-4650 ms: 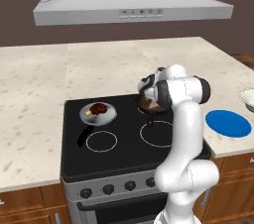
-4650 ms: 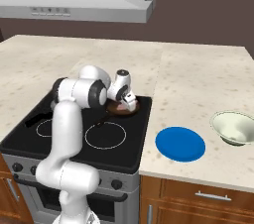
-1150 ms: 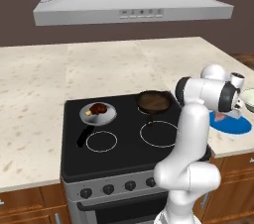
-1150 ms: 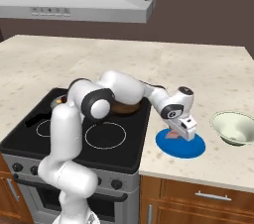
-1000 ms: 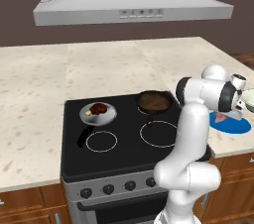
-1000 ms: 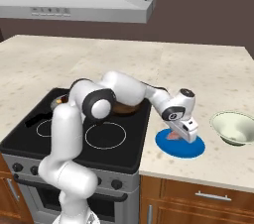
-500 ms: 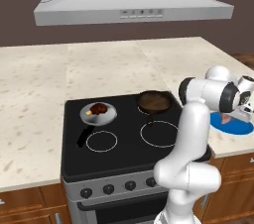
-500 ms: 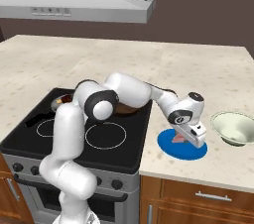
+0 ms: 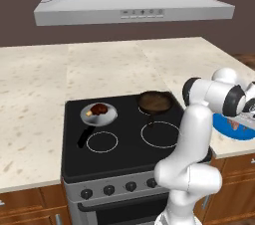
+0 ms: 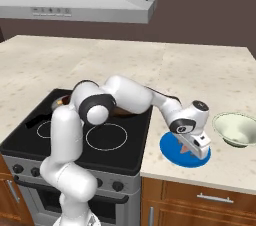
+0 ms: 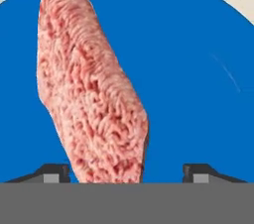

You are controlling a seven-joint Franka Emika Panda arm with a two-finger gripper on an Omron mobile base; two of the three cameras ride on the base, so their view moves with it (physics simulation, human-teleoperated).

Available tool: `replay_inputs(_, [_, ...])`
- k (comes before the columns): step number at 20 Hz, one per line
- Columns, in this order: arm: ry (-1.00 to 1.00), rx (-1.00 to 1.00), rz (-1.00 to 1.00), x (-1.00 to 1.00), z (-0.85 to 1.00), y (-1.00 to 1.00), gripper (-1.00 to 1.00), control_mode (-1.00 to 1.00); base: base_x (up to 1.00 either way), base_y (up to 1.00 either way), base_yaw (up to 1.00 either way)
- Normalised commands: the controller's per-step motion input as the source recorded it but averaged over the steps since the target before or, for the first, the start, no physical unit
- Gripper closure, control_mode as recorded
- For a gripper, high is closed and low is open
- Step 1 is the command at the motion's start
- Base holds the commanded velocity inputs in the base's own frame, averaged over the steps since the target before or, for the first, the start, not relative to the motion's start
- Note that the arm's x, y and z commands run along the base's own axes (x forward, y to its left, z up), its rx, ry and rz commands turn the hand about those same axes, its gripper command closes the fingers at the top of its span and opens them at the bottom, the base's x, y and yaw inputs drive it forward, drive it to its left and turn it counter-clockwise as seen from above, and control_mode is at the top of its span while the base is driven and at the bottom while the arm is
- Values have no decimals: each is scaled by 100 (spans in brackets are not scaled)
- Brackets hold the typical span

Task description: Place one of the steaks on the plate and the other in the bowl. Then place the bowl in the fridge.

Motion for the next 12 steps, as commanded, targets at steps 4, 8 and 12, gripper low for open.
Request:
replay_inputs(4, [4, 0, -2, 0, 53, 0, -100, -100, 0, 0, 0])
replay_inputs(8, [1, 0, 0, 0, 96, 0, -100, -100, 0, 0, 0])
replay_inputs(12, [0, -1, 3, -44, 80, 17, -100, -100, 0, 0, 0])
